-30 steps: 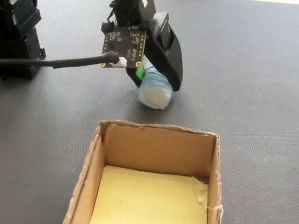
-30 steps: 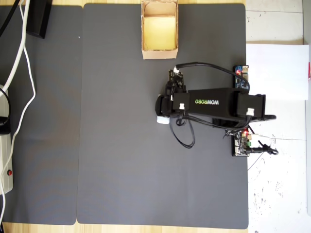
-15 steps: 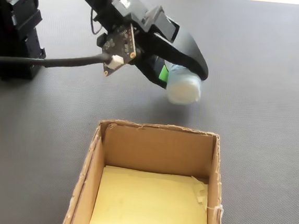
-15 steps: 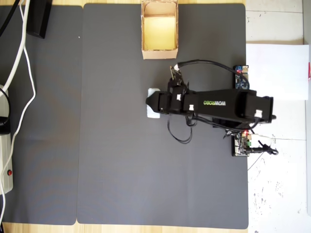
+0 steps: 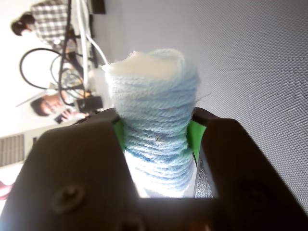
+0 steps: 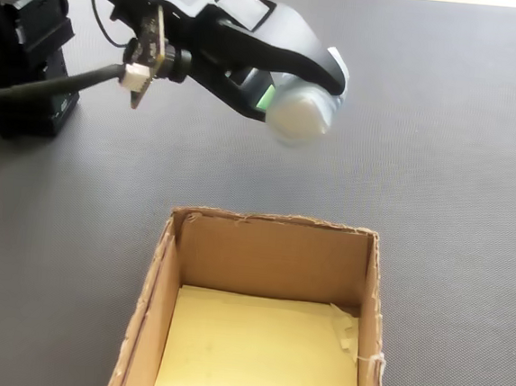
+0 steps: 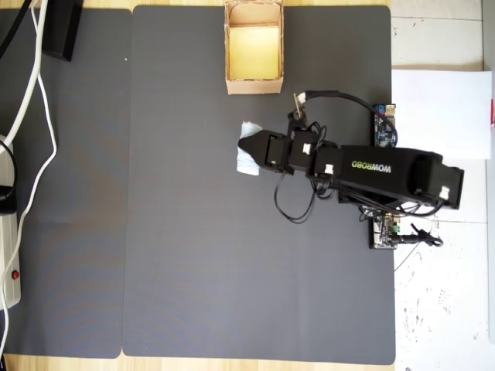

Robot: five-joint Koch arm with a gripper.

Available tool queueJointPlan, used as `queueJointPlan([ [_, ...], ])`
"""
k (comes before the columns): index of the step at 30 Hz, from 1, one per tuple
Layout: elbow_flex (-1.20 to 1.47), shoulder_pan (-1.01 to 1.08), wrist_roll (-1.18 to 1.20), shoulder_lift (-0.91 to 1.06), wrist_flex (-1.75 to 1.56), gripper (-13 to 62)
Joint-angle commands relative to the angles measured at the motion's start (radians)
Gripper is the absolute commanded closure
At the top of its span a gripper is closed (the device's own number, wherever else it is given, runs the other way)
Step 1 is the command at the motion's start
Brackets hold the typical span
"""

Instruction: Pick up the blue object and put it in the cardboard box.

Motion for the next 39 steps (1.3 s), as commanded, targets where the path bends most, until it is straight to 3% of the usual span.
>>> queueJointPlan([
  [1,-0.020,0.014,0.003,0.063,-0.104,42.8],
  [10,-0.008,0.052,-0.046,0.178,-0.104,42.8],
  [23,-0.163,0.265,-0.097,0.138,-0.100,42.8],
  [39,-0.515,0.537,-0.101,-0.258,-0.032,42.7],
])
